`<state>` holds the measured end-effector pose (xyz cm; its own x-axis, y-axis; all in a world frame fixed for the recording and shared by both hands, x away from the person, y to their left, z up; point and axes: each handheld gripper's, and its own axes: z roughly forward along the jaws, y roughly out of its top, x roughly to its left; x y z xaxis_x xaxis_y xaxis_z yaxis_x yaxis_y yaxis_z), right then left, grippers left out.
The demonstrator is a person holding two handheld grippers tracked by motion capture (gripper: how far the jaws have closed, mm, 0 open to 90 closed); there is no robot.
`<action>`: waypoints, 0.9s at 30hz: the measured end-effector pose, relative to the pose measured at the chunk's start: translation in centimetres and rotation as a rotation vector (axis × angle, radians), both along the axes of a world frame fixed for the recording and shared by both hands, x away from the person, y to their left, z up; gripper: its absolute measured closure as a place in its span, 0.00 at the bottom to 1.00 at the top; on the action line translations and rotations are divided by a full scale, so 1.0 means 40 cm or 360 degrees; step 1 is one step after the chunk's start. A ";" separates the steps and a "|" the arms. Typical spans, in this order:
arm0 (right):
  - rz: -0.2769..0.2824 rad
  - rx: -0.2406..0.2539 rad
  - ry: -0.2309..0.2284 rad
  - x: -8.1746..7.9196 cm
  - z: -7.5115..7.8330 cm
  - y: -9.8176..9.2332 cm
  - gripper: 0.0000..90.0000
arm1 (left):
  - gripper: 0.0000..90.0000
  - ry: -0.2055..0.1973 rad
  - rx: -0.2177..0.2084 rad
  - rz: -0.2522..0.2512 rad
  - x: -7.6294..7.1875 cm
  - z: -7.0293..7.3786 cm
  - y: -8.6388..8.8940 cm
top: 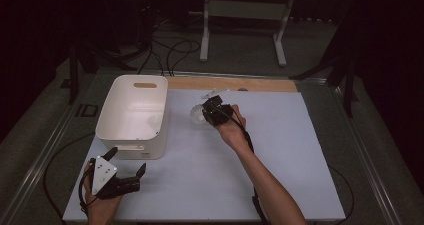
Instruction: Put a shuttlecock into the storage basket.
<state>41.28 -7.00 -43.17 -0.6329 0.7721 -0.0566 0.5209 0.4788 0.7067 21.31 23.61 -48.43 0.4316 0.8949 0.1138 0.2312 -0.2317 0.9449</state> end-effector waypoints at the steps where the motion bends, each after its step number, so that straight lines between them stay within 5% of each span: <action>1: -0.0002 0.0004 0.0002 -0.001 0.001 0.000 0.99 | 0.00 -0.0001 0.0000 0.0000 0.000 0.000 0.000; 27: -0.0026 0.0050 -0.0025 -0.004 0.023 -0.015 0.99 | 0.00 0.0002 0.0004 -0.0001 0.000 0.000 -0.001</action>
